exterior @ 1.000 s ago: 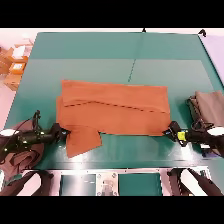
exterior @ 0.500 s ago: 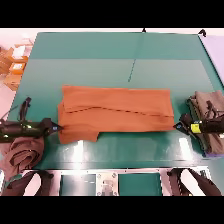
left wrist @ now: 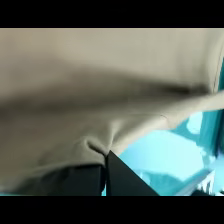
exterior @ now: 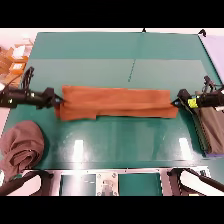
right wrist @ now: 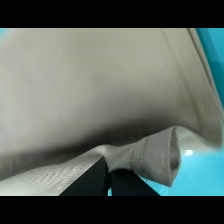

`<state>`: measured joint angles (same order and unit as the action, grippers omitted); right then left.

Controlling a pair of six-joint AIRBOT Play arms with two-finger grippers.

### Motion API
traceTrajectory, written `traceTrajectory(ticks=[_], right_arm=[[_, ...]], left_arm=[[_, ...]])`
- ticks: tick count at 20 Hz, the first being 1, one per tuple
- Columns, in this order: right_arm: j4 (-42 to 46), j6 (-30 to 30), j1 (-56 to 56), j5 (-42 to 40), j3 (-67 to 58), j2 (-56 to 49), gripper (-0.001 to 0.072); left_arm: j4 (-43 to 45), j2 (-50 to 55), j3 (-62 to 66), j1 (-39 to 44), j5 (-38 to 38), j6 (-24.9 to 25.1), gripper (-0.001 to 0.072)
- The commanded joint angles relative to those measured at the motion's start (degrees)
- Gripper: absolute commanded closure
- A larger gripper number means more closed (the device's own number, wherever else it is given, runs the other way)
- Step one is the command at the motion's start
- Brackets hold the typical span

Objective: Fold the shirts.

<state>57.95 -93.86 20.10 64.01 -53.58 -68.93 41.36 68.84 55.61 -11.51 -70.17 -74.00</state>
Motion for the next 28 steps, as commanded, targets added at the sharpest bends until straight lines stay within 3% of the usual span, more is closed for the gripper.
traceTrajectory(ticks=[1,5,6,7,8,10,13,14,15,17,19,23,24,25,27,28], right_arm=[[-2.1,-0.6,-1.8,-3.3,-8.3,-10.8,0.0699],[-3.7,-0.6,-3.6,-6.3,-17.5,-22.9,0.0696],[-4.4,-0.6,-3.7,-7.3,-19.6,-25.2,0.0594],[-5.5,-0.6,-3.5,-7.5,-21.6,-26.9,0.0400],[-5.7,-0.2,-3.1,-6.9,-23.9,-28.0,0.0288],[-5.2,3.4,-0.7,-3.1,-27.6,-28.2,0.0280],[-3.9,8.9,4.7,7.1,-30.0,-28.2,0.0272],[-2.5,10.1,6.2,9.9,-29.6,-28.6,0.0199],[-1.5,11.8,7.2,11.6,-28.9,-29.0,0.0189],[-1.3,15.6,8.2,12.8,-26.6,-30.2,0.0188],[-1.5,18.4,8.1,12.8,-25.3,-32.6,0.0189],[-4.7,22.2,6.2,13.4,-25.2,-38.2,0.0201],[-6.1,23.0,5.5,13.4,-25.2,-39.1,0.0249],[-7.4,24.0,4.8,13.4,-25.2,-39.6,0.0348],[-8.5,25.4,3.9,13.8,-25.7,-39.8,0.0667],[-8.5,25.4,3.7,14.8,-26.6,-39.7,0.0698]], left_arm=[[-0.3,11.5,12.0,1.2,2.2,-0.8,0.0685],[-0.3,24.9,20.5,4.5,5.1,-0.5,0.0682],[-0.5,27.2,21.7,5.3,6.9,-0.5,0.0516],[-0.7,28.7,22.6,5.6,9.4,-0.6,0.0219],[-1.9,29.4,23.0,5.6,11.7,-0.5,0.0134],[-3.3,29.3,24.1,5.0,13.1,-0.5,0.0133],[-3.1,29.3,28.6,1.7,6.1,-0.6,0.0134],[-3.1,29.3,30.2,0.8,3.6,-0.6,0.0135],[-3.1,29.3,31.3,0.1,1.8,-0.6,0.0199],[-3.1,29.3,32.7,-0.2,0.0,-0.7,0.0473],[-4.1,29.3,32.9,-0.1,-1.0,-0.8,0.0684],[-4.2,29.3,33.0,0.3,-2.7,-1.5,0.0685],[-4.1,29.3,33.0,0.8,-2.8,-1.6,0.0685],[-4.1,29.3,33.0,1.6,-2.7,-1.6,0.0685],[-4.1,29.4,32.9,4.6,-1.1,-0.9,0.0685],[-4.0,29.4,32.9,6.4,0.2,-0.7,0.0685]])
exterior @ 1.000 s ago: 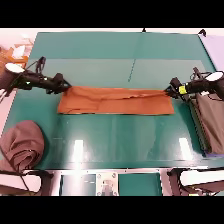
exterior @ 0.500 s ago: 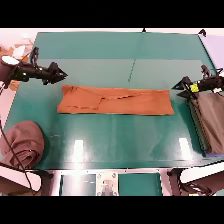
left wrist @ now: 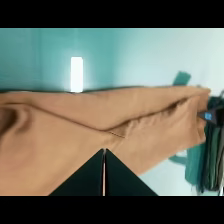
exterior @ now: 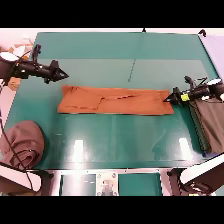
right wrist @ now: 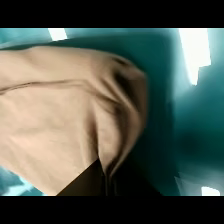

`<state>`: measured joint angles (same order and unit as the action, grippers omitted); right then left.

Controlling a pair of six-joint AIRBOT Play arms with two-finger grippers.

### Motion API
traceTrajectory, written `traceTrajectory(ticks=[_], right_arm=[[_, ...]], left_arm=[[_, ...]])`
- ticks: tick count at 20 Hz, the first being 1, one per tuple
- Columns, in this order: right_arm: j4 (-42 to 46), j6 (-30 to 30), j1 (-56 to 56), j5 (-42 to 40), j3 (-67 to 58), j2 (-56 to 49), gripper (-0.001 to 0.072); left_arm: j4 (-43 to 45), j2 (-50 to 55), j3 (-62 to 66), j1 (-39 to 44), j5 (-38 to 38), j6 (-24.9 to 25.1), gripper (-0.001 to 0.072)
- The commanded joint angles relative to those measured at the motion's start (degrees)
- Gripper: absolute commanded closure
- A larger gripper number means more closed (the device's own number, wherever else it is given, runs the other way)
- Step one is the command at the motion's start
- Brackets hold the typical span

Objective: Fold the shirts.

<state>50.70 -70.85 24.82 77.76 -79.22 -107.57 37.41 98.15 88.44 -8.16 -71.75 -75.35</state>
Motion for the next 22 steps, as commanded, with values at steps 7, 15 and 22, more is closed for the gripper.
traceTrajectory(ticks=[7,15,22], right_arm=[[-1.2,0.3,-1.4,15.1,-12.5,5.9,0.0699],[-8.9,-0.8,-4.3,20.5,-18.8,20.1,0.0699],[-9.8,-2.2,-8.8,20.5,-20.0,22.1,0.0699]], left_arm=[[9.8,0.2,-1.6,25.1,17.6,0.9,0.0685],[4.7,14.3,4.5,40.9,27.6,0.4,0.0685],[-2.6,25.2,16.1,44.0,25.0,0.3,0.0685]])
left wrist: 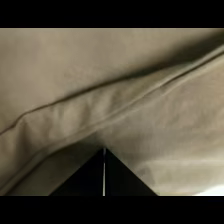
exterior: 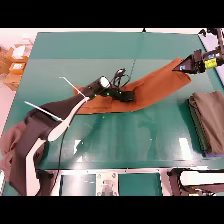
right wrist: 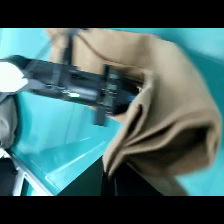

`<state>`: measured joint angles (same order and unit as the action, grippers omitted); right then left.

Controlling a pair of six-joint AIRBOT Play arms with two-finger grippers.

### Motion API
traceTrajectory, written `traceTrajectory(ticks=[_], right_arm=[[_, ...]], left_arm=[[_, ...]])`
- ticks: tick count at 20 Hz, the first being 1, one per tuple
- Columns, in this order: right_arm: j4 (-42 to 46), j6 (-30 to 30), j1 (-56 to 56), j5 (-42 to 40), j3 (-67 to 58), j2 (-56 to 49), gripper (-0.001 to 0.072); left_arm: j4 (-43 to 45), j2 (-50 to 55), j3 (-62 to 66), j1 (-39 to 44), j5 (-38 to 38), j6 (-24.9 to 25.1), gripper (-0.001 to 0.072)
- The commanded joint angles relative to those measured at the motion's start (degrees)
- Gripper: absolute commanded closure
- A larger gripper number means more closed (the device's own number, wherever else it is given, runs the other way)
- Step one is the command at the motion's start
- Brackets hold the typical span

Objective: Fold the shirts.

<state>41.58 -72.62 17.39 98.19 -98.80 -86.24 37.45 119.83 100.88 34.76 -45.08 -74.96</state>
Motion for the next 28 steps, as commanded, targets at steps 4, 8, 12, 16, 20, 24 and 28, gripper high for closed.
traceTrajectory(ticks=[4,8,12,16,20,24,28], right_arm=[[-0.7,-1.9,-1.7,0.1,-0.4,0.8,0.0698],[-6.4,-2.4,-2.9,0.0,-0.4,1.0,0.0698],[-8.3,-3.9,-10.8,-5.9,-0.1,0.9,0.0698],[-7.7,-3.9,-27.0,-20.8,1.6,-1.2,0.0698],[-7.5,-3.9,-45.2,-41.2,1.7,-11.7,0.0696],[-7.6,-3.9,-59.2,-66.5,1.6,-25.8,0.0298],[-4.0,-3.9,-55.1,-60.3,0.3,-26.9,0.0274]], left_arm=[[-2.2,3.2,4.5,0.4,-5.5,0.0,0.0685],[7.7,1.8,13.4,-6.7,-23.4,-5.4,0.0686],[36.0,-6.1,17.3,-15.4,-40.3,-12.1,0.0685],[50.6,-12.7,16.7,-22.9,-50.2,-12.0,0.0684],[50.9,-15.5,16.4,-28.6,-54.0,-11.5,0.0684],[50.8,-16.1,16.3,-32.2,-54.1,-10.3,0.0684],[50.7,-16.1,16.3,-35.3,-55.0,-10.0,0.0684]])
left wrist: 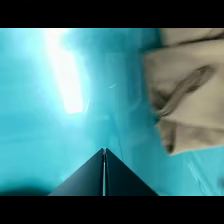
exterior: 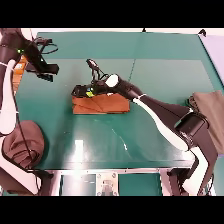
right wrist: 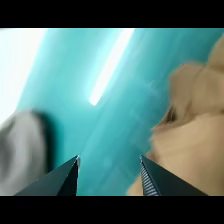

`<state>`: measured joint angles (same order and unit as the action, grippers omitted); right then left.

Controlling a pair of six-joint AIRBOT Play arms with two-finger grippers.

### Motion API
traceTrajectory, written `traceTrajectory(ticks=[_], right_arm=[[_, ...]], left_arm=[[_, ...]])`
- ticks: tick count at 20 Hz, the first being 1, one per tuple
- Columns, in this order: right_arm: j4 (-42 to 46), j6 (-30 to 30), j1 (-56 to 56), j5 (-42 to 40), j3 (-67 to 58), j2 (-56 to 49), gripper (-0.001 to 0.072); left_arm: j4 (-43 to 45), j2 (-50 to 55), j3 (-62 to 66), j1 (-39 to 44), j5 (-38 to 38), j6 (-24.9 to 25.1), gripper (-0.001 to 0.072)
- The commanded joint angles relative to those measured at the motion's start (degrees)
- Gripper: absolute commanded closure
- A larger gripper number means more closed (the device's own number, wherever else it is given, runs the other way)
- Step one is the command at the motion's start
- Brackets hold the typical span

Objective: Fold the shirts.

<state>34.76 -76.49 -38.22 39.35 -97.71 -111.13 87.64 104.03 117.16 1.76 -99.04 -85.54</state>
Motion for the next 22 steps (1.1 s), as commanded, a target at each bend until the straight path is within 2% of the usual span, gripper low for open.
traceTrajectory(ticks=[1,3,6,7,8,10,14,20,21,22], right_arm=[[3.5,-0.2,4.3,3.2,-1.4,-0.6,0.0288],[6.1,-3.3,13.3,11.6,-1.5,3.4,0.0313],[15.3,-9.4,26.8,25.1,-0.6,8.3,0.0301],[17.7,-10.6,30.5,28.4,0.8,9.5,0.0262],[18.5,-11.5,33.8,30.4,3.3,10.6,0.0173],[17.7,-11.4,37.6,30.8,10.1,11.8,0.0118],[7.9,-5.0,35.2,25.7,21.2,10.2,0.0118],[-2.4,-0.8,27.4,23.1,20.1,2.2,0.0127],[-3.2,0.0,27.1,23.0,19.3,1.8,0.0260],[-3.3,0.6,27.2,23.3,18.1,1.9,0.0540]], left_arm=[[0.4,-0.3,0.0,-2.7,-1.1,0.6,0.0684],[0.0,-0.3,0.0,-3.1,-1.1,1.4,0.0684],[-0.1,-0.3,0.0,-3.1,-1.2,1.6,0.0684],[-0.2,-0.3,0.0,-3.1,-1.1,1.6,0.0684],[-0.2,-0.3,0.0,-3.1,-1.1,1.6,0.0684],[-0.2,-0.3,0.0,-3.1,-1.0,1.6,0.0684],[-0.7,-0.3,0.0,-3.1,-0.5,0.8,0.0684],[-1.3,-0.3,0.0,-3.1,-0.5,0.0,0.0684],[-1.3,-0.3,0.0,-3.1,-0.5,0.0,0.0684],[-1.3,-0.3,0.0,-3.1,-0.5,0.0,0.0684]])
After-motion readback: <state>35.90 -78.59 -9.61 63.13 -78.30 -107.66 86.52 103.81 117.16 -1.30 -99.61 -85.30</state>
